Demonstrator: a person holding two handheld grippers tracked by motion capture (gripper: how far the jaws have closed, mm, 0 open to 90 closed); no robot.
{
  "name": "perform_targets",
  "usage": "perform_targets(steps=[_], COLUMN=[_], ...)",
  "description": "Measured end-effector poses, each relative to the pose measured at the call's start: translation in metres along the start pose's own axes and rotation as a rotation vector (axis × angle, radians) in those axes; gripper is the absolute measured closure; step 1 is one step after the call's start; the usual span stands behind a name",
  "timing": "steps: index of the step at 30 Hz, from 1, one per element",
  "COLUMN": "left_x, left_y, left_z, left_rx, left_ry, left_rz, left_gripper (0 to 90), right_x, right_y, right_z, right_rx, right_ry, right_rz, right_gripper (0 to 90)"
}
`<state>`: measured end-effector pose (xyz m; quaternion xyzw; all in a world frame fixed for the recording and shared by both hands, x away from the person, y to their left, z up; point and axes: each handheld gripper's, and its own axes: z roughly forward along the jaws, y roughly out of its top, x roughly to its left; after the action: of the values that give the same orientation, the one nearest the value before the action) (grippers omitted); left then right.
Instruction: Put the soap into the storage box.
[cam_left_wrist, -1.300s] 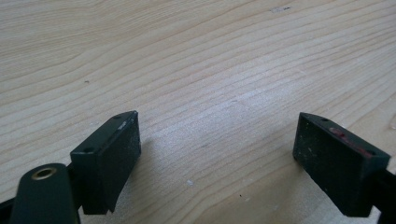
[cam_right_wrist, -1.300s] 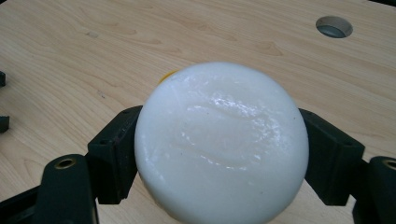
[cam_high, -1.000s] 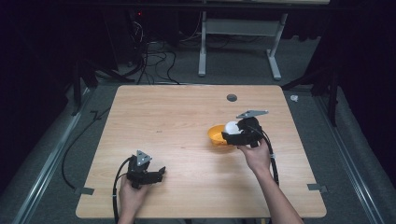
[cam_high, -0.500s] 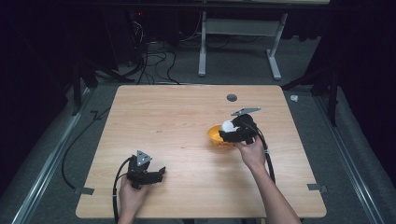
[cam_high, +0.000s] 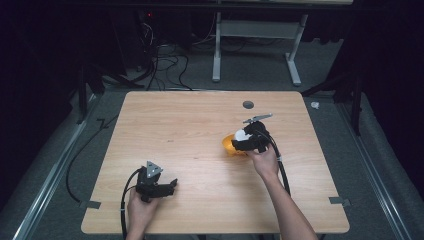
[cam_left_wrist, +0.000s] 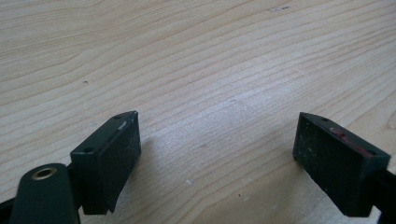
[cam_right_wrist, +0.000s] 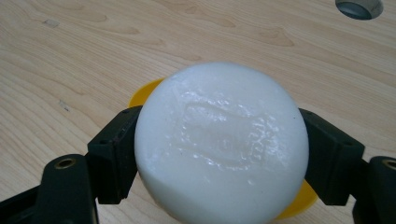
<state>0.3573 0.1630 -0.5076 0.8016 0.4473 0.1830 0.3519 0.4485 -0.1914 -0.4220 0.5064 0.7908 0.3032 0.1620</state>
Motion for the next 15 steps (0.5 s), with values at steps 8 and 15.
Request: perform_targets(steps=[8,15], left_x=[0.0,0.0], left_y=[0.0,0.0], left_z=[0.0,0.0], left_rx=[0.0,-0.001], left_ry=[-0.001,-0.002], left_rz=[0.0,0.003], left_gripper=[15.5,15.5], right_x=[0.0,0.002], right_y=[0.0,0.002], right_z=[0.012,0.015], right_rx=[0.026,0.039], right_ry=[-0.022,-0.066], right_rz=[0.015,-0.001], right_gripper=[24.1,24.0])
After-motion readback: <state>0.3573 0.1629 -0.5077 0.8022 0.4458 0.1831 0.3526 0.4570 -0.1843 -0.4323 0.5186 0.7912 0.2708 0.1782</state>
